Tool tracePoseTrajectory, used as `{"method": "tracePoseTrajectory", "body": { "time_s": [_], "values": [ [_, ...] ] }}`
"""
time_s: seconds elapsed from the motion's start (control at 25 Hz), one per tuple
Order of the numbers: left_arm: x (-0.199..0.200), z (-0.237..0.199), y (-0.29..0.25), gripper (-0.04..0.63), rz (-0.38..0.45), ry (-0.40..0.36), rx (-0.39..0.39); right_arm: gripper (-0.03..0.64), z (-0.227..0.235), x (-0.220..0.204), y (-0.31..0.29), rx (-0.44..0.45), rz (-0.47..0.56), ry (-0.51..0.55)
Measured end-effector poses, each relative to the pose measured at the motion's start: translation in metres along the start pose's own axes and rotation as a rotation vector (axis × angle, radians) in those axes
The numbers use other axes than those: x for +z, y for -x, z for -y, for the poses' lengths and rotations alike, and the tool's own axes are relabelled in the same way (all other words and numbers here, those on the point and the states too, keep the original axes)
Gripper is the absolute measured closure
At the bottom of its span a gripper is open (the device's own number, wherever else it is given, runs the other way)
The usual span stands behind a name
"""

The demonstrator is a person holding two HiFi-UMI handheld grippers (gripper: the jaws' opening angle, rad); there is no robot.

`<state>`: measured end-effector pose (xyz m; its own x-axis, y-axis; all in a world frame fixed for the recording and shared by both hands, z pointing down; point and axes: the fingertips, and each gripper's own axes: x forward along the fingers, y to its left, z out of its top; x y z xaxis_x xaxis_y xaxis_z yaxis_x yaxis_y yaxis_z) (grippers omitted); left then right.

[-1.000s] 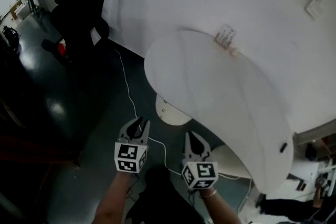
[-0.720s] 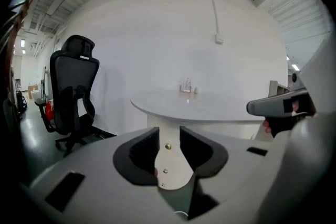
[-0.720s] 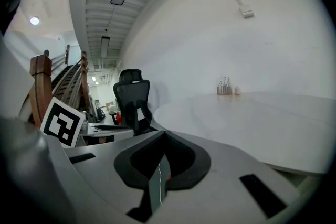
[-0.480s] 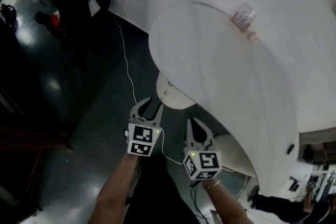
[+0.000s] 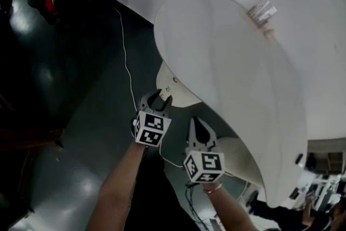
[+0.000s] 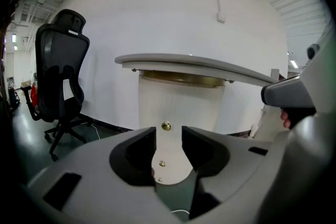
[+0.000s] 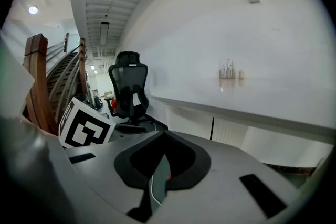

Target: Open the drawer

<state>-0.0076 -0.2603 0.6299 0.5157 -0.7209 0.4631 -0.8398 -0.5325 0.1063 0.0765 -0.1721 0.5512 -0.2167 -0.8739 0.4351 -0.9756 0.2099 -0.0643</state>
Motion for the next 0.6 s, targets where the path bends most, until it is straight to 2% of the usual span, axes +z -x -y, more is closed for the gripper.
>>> {"method": "tracePoseTrajectory", "body": {
  "time_s": [0.28, 0.6],
  "values": [
    [-0.015, -0.011, -0.045, 0.448, -0.049, -0.005, -0.019, 0.614, 0.009, -0.024, -0.013, -0.042, -0.029, -0.020],
    [-0.015, -0.006, -0.081, 0.448, -0.100, -0.076, -0.035, 0.614, 0.034, -0.044, -0.010, -0.096, -0.052, -0.083]
  ]
}}
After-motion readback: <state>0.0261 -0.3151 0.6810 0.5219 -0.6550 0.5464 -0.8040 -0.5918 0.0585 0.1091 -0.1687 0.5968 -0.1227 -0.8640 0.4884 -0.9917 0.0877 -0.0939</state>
